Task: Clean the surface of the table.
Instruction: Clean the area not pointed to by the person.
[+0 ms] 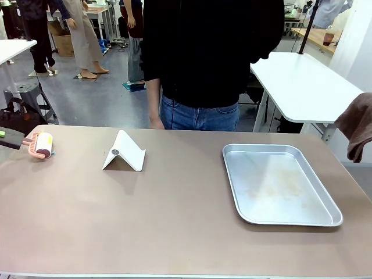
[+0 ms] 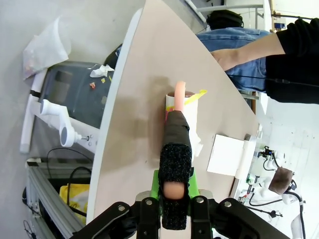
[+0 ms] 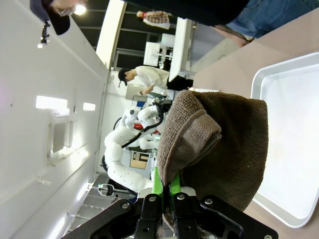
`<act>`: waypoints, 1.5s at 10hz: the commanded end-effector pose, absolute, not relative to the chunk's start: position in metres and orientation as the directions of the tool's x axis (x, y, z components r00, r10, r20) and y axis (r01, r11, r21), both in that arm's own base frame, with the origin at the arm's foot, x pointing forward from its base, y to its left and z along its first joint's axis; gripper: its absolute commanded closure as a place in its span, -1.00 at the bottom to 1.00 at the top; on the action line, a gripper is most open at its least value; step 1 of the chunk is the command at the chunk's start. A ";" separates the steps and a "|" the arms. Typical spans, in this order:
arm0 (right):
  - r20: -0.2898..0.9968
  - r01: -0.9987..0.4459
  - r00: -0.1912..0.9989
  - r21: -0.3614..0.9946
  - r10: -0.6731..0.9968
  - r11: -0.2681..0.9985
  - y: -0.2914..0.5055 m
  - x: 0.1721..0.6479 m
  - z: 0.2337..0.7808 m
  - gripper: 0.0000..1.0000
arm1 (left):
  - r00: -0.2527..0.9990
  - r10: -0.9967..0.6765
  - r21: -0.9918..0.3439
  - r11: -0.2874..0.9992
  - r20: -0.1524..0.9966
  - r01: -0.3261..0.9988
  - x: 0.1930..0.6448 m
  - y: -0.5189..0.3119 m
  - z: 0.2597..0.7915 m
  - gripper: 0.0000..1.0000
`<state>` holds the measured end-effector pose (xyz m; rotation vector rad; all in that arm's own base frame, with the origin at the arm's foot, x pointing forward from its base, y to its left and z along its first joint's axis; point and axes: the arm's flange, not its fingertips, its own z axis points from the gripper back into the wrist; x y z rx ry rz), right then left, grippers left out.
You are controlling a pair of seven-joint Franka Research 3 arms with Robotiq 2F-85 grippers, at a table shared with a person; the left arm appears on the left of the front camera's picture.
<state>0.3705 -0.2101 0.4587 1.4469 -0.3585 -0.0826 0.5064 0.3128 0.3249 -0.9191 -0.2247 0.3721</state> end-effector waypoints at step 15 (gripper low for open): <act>0.201 -0.171 0.942 0.976 -0.269 0.133 -0.209 0.369 0.464 0.89 | 0.976 0.196 -0.800 0.598 0.095 -0.042 0.556 0.221 0.360 0.94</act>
